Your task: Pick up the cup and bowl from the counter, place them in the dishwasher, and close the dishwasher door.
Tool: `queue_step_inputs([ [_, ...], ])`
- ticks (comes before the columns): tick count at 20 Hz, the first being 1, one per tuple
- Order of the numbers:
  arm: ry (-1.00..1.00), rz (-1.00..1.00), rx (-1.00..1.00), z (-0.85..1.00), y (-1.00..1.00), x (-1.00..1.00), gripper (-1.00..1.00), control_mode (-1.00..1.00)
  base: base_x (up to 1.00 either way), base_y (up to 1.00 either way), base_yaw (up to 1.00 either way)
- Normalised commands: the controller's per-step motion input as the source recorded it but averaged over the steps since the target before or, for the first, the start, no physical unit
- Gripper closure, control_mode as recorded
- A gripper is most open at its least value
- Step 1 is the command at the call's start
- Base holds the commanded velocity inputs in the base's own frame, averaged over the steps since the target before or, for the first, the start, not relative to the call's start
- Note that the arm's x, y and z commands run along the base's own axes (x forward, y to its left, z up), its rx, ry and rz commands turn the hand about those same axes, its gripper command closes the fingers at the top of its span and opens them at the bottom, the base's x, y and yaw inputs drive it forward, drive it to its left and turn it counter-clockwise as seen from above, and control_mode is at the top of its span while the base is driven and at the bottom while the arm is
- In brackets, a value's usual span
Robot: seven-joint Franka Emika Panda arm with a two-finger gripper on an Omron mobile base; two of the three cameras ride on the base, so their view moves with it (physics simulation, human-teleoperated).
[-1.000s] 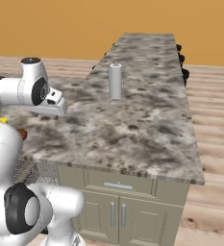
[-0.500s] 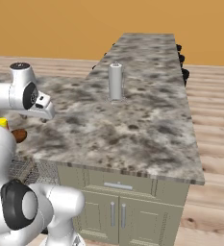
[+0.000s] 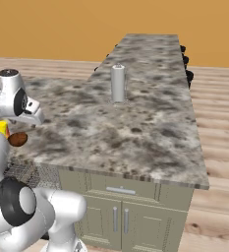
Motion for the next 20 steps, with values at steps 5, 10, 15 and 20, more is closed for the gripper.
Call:
queue_step_inputs([
  [5, 0.0, 0.0, 0.01, -0.11, 0.51, 0.09, -1.0, -1.0, 0.0, 0.0, 0.0],
  [10, 0.0, 0.0, 0.01, -0.06, 0.47, 0.11, -1.0, -1.0, 0.0, 0.0, 0.0],
  [15, 0.0, 0.0, 0.01, -0.02, 0.43, 0.11, -1.0, -1.0, 0.0, 0.0, 0.0],
  [20, 0.0, 0.0, 0.0, -0.08, 0.43, 0.16, -1.0, -1.0, 0.0, 0.0, 0.0],
])
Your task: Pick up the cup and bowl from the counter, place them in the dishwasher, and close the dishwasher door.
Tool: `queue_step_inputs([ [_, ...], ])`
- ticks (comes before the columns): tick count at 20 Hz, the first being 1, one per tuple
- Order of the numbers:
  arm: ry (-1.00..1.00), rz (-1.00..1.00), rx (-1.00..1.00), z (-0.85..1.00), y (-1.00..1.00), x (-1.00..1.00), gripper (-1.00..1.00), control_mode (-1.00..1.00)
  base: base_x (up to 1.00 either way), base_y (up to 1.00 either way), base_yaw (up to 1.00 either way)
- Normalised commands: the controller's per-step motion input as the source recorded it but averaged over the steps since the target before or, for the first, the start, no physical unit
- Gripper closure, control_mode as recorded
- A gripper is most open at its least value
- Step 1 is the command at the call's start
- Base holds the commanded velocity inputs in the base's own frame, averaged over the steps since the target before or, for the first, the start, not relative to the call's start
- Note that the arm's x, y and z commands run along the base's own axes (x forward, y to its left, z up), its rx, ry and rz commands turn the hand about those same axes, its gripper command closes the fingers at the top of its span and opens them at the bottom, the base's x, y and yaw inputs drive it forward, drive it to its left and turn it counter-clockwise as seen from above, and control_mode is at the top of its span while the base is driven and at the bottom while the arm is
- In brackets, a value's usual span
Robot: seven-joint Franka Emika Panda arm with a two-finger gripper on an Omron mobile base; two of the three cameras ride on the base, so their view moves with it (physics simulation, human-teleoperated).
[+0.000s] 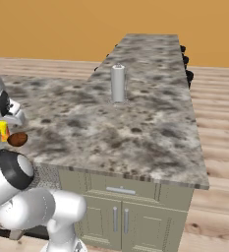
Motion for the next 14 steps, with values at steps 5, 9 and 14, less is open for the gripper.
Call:
queue_step_inputs([
  [5, 0.0, 0.0, 0.0, -0.19, 0.43, 0.17, -1.0, -1.0, 0.0, 0.0, 0.0],
  [9, 0.01, 0.0, 0.0, -0.21, 0.4, 0.2, -1.0, -1.0, 0.0, 0.0, 0.0],
  [14, 0.0, 0.0, 0.0, -0.15, 0.37, 0.24, -1.0, -1.0, 0.0, 0.0, 0.0],
])
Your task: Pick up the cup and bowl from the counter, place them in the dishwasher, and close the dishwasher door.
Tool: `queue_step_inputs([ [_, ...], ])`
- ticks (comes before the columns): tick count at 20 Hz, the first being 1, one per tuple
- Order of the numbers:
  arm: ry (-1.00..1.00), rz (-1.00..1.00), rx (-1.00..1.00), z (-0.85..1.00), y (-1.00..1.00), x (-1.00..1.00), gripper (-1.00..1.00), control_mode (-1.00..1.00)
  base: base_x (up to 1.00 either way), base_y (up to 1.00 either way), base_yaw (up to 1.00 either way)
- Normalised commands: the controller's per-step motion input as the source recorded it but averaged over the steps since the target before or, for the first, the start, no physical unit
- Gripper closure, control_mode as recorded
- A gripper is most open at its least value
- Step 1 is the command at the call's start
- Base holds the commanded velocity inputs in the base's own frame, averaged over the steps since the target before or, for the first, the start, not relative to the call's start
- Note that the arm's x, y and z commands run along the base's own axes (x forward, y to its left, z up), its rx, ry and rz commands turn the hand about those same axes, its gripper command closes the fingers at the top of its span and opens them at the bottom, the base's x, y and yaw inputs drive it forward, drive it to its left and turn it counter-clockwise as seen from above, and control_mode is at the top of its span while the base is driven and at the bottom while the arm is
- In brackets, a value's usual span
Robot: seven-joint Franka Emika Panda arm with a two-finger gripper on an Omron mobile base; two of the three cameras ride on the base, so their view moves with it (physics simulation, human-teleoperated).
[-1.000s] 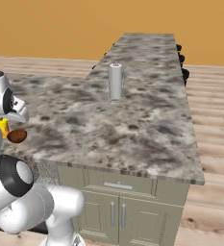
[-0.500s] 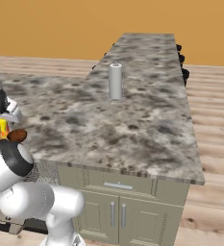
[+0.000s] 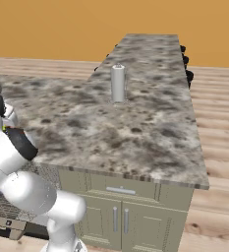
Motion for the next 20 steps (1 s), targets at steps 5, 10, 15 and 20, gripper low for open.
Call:
queue_step_inputs([
  [5, 0.01, 0.0, 0.0, -0.13, 0.32, 0.33, -1.0, -1.0, 0.0, 0.0, 0.0],
  [10, 0.03, 0.0, 0.0, -0.15, 0.28, 0.45, -1.0, -1.0, 0.0, 0.0, 0.0],
  [15, 0.05, 0.0, 0.0, -0.19, 0.3, 0.47, -1.0, -1.0, 0.0, 0.0, 0.0],
  [20, 0.05, 0.0, -0.03, -0.2, 0.37, 0.4, -1.0, -1.0, 0.0, 0.0, 0.0],
])
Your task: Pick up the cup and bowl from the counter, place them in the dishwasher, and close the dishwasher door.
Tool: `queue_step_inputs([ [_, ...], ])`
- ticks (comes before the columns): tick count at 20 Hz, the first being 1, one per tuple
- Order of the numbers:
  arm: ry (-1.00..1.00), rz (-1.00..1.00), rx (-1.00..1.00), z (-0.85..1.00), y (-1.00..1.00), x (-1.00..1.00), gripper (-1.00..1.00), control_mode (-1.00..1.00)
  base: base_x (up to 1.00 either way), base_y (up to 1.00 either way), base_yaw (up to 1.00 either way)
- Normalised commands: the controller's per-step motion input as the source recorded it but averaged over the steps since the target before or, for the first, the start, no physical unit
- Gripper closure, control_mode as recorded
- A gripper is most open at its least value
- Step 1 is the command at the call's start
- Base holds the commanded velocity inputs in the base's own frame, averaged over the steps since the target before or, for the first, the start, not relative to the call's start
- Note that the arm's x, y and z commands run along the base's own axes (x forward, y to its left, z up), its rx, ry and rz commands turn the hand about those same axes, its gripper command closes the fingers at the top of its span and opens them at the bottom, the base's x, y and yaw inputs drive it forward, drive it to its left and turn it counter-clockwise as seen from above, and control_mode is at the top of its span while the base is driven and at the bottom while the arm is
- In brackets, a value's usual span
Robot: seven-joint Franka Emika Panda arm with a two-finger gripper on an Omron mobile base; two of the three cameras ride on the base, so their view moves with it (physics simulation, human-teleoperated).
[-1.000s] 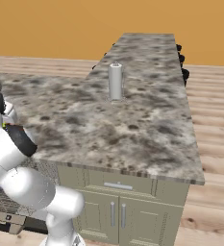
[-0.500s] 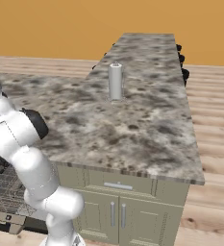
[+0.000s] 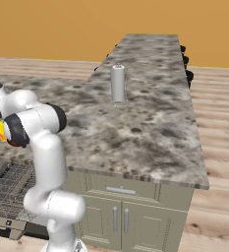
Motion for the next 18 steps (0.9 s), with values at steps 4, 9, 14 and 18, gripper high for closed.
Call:
queue_step_inputs([
  [4, 0.04, 0.0, -0.06, -0.16, 0.37, 0.4, -1.0, -1.0, 0.0, 0.0, 0.0],
  [9, 0.04, 0.0, -0.06, -0.13, 0.29, 0.42, -1.0, -1.0, 0.0, 0.0, 0.0],
  [14, 0.02, 0.0, -0.03, -0.06, 0.16, 0.39, -1.0, -1.0, 0.0, 0.0, 0.0],
  [18, 0.0, 0.0, 0.0, -0.2, 0.06, 0.34, -1.0, -1.0, 0.0, 0.0, 0.0],
])
